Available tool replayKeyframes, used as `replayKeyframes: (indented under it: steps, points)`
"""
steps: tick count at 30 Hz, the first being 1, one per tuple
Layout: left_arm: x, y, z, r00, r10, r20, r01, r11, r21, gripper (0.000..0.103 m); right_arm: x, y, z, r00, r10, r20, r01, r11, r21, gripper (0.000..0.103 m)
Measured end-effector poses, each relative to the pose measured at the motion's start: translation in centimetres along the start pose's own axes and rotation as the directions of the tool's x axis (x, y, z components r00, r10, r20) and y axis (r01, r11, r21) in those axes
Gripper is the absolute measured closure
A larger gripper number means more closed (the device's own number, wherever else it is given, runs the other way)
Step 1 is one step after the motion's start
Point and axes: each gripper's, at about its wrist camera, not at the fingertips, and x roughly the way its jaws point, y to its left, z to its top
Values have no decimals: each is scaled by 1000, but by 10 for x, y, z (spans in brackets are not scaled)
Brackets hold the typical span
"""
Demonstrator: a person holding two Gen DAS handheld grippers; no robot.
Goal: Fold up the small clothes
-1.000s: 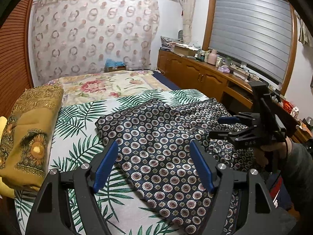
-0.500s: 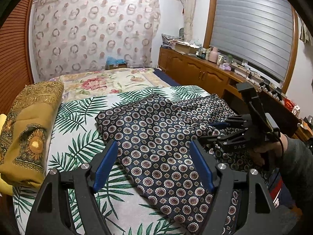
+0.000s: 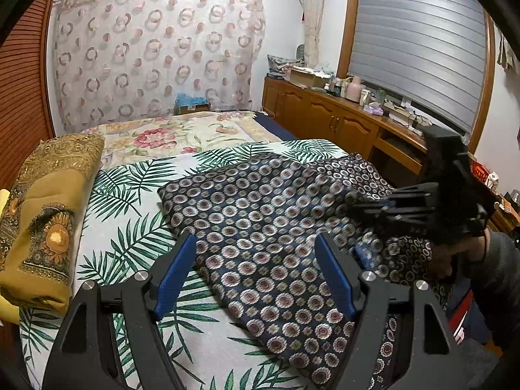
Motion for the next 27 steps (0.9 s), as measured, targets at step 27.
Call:
replayKeyframes:
  steps: [27]
  points:
    - [22, -34, -7, 996, -65, -61, 69, 996, 56, 27, -95, -51, -65, 938, -347, -24, 346, 925, 155, 84]
